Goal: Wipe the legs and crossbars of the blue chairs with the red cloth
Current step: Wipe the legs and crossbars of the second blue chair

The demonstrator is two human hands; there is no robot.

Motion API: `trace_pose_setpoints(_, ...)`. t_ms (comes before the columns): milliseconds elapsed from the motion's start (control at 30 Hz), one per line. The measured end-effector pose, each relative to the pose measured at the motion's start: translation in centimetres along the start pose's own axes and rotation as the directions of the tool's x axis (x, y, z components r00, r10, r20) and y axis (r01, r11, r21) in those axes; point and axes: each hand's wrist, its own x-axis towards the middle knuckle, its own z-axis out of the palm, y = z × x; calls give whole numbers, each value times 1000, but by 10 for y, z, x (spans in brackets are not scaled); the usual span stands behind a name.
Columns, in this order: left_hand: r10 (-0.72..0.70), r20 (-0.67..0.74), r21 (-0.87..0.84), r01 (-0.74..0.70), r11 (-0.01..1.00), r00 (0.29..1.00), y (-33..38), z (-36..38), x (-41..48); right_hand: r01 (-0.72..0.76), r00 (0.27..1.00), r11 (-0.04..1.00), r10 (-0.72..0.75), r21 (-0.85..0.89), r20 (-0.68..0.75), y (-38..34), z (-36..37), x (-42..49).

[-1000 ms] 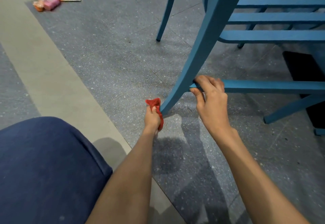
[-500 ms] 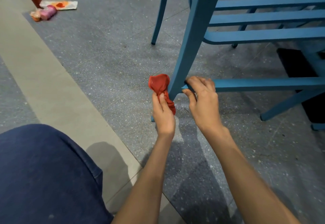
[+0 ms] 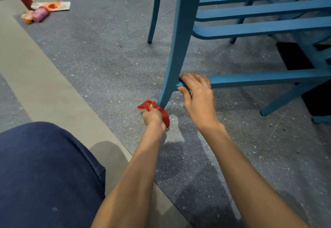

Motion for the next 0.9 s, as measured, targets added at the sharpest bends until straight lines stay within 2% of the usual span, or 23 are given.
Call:
trace_pose_setpoints(67, 108, 36, 27, -109, 994, 993, 9, 8, -23, -2, 1000, 1000, 2, -5, -6, 0, 0, 0)
trace_pose_setpoints(133, 260, 68, 89, -266, 960, 963, 14, 11, -39, 0, 1000, 1000, 1, 6, -17, 0, 0, 1)
trace_pose_setpoints(200, 344, 99, 83, -353, 932, 934, 14, 10, -42, 10, 1000, 1000, -10, 2, -28, 0, 1, 2)
trace_pose_setpoints(300, 316, 88, 122, -325, 938, 945, 6, 3, -32, 18, 1000, 1000, -18, -7, -17, 1, 3, 1)
trace_pose_setpoints(400, 145, 38, 122, -148, 981, 989, 0, -2, -14, 9, 1000, 1000, -9, -8, 1, 1, 3, 1)
trace_pose_setpoints(467, 77, 23, 125, -79, 989, 997, 3, -3, -6, 4, 1000, 1000, -4, 1, -2, 1, 2, 1)
trace_pose_setpoints(567, 76, 7, 133, -76, 988, 997, 14, 4, -17, -4, 1000, 1000, 4, 18, -13, 0, 1, 1)
trace_pose_setpoints(667, 162, 48, 104, -167, 981, 986, 27, 14, -44, -4, 1000, 1000, 4, 27, -13, 1, 1, 0)
trace_pose_setpoints(767, 269, 164, -3, -272, 962, 949, 40, 15, -66, 8, 1000, 999, -8, 33, -10, 2, 1, 2)
trace_pose_setpoints(900, 447, 285, 36, -476, 879, 848, 26, -5, -78, 3, 1000, 999, -2, 32, -15, 2, 2, 1)
